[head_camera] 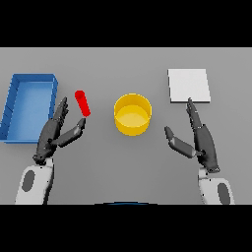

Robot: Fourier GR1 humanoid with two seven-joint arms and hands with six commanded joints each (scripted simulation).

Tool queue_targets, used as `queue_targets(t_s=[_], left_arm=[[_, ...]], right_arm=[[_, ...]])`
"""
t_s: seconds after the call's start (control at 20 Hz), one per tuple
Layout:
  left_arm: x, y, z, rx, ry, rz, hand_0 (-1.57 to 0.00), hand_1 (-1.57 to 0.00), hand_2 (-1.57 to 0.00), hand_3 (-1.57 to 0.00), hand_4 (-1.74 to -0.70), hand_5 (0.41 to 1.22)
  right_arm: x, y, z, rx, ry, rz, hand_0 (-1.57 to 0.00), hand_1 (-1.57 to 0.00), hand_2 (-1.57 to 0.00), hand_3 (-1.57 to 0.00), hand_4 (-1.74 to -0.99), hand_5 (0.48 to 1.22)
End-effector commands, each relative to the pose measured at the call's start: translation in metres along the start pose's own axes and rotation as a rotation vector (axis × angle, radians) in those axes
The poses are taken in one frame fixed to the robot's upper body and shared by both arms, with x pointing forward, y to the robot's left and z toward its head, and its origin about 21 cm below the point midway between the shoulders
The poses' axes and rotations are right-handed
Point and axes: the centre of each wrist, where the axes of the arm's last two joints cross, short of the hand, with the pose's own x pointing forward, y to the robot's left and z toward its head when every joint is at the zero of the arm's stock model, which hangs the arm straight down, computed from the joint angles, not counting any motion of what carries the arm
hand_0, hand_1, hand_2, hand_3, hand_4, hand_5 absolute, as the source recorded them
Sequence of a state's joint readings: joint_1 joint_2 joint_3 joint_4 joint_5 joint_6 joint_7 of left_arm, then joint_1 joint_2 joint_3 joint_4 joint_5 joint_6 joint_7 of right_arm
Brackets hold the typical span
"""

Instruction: Pick up the red beaker and tilt it to pour out 1 green nut into yellow bowl. Pick up the yellow bowl and place it on the metallic measuring scale.

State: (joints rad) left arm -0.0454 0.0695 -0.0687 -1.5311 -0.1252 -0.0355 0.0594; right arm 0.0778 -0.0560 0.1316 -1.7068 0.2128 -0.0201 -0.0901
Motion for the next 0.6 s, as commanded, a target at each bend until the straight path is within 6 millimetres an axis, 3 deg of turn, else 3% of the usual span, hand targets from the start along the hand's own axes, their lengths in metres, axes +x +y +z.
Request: queue_targets(t_s=[0.0, 0.3, 0.55], left_arm=[[-0.001, 0.0, -0.01, -0.005, 0.009, -0.014, 0.0, 0.0, 0.0, 0.0, -1.18, 0.648], [-0.006, 0.0, -0.049, -0.033, -0.007, -0.03, 0.0, 0.0, 0.0, 0.0, -1.19, 0.641], [-0.004, -0.014, -0.073, -0.046, -0.005, -0.081, 0.0, 0.0, 0.0, 0.0, -1.2, 0.661]], right_arm=[[-0.003, 0.0, 0.003, 0.003, 0.009, -0.005, 0.0, 0.0, 0.0, 0.0, -1.219, 0.626], [-0.005, -0.001, 0.0, 0.003, 0.016, 0.008, 0.0, 0.0, 0.0, 0.0, -1.222, 0.626], [-0.004, 0.0, -0.001, 0.001, 0.029, -0.003, 0.0, 0.0, 0.0, 0.0, -1.226, 0.631]])
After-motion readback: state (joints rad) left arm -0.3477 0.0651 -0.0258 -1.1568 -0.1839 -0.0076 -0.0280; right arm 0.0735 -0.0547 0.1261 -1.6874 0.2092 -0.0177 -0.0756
